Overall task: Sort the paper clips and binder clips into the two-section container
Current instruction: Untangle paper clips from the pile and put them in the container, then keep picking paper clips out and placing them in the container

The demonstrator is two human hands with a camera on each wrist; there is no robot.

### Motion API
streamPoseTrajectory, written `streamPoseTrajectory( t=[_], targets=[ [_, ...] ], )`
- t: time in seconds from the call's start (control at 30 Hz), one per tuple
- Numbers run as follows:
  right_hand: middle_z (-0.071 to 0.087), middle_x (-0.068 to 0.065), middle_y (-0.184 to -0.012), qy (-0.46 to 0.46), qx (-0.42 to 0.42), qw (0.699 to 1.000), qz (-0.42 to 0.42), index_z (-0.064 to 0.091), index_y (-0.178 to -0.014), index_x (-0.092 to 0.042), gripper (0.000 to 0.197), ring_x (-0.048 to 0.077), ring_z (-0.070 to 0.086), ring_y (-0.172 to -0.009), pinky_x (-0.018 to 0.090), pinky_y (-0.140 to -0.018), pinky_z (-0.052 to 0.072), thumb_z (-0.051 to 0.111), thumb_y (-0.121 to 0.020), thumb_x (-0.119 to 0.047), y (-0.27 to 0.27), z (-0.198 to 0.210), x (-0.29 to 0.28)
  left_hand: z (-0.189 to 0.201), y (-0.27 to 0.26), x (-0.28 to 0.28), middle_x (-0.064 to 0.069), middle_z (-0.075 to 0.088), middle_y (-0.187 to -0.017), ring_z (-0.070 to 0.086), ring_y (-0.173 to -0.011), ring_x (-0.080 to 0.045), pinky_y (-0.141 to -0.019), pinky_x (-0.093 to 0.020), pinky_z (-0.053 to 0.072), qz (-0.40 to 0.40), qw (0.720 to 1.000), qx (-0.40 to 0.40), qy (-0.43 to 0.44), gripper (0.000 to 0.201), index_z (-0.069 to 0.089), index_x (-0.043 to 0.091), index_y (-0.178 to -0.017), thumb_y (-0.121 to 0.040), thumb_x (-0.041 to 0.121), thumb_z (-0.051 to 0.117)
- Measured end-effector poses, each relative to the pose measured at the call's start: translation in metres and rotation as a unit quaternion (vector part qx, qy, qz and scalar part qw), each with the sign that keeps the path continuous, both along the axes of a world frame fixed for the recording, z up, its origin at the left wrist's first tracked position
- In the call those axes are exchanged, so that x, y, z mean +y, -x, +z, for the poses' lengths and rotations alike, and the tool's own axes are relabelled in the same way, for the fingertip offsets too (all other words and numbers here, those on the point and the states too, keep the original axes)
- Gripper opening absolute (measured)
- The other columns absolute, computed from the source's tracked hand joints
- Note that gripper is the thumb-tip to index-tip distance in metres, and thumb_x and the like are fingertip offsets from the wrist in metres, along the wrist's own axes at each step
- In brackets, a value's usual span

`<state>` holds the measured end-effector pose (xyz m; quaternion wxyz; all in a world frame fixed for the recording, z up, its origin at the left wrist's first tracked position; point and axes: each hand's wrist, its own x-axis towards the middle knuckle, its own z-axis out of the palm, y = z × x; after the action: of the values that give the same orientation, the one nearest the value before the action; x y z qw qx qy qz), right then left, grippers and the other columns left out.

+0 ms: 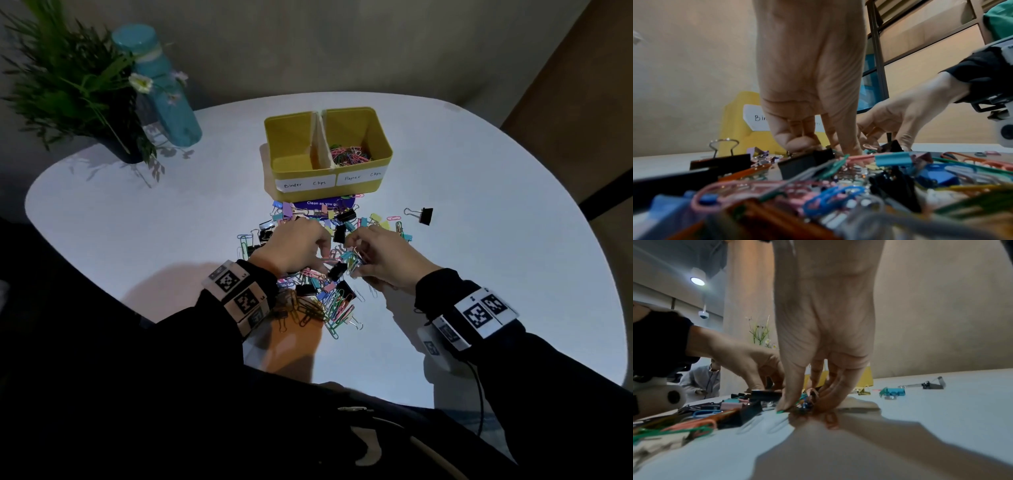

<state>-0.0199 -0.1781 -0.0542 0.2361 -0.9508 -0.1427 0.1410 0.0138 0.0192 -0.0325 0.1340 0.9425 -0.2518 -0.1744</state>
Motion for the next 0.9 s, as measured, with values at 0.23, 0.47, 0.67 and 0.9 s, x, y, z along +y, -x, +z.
streamPoseTrajectory(
  t=[0.23,0.47,0.67,0.9],
  targets=[
    [0.068,-0.002,-0.088,-0.059,0.019,0.992,-0.11,0.054,-0.11,-0.014,0.04,0.021,0.063,-0.088,0.039,-0.076,0.053,0.077,-0.078,-0.019,-0.001,-0.002,0.004,0.0,-0.006,0.002,0.007,0.062,-0.073,0.054,-0.068,-0.012,-0.052,-0.025,0.03,0.008,0.999,0.028,0.038,0.025,0.062,0.018,-0.075,-0.07,0.031,0.082],
    [0.062,0.0,-0.079,-0.096,0.045,0.983,-0.15,0.065,-0.088,-0.011,0.011,0.019,0.059,-0.078,0.027,-0.071,0.045,0.073,-0.081,-0.014,-0.009,0.001,-0.006,0.008,-0.014,0.011,-0.01,0.07,-0.065,0.067,-0.059,-0.012,-0.056,-0.021,0.049,0.078,0.973,0.089,0.199,0.023,0.066,0.001,-0.071,-0.072,0.016,0.083],
    [0.058,-0.007,-0.064,-0.153,-0.014,0.97,-0.191,0.062,-0.073,-0.012,0.013,-0.003,0.055,-0.053,0.02,-0.065,0.042,0.065,-0.084,-0.005,-0.01,0.011,-0.025,0.018,-0.004,0.013,-0.004,0.073,-0.078,0.066,-0.064,-0.007,-0.059,-0.022,0.054,0.117,0.954,0.052,0.271,0.014,0.075,0.005,-0.093,-0.082,0.013,0.073],
    [0.062,-0.006,-0.075,-0.141,0.022,0.985,-0.093,0.061,-0.078,-0.016,0.012,0.004,0.056,-0.068,0.008,-0.061,0.039,0.062,-0.09,-0.013,0.008,0.021,-0.002,0.021,0.007,0.032,-0.005,0.07,-0.075,0.06,-0.059,0.003,-0.059,-0.012,0.045,-0.006,0.992,0.063,0.11,0.019,0.066,0.001,-0.088,-0.096,0.011,0.052]
  ],
)
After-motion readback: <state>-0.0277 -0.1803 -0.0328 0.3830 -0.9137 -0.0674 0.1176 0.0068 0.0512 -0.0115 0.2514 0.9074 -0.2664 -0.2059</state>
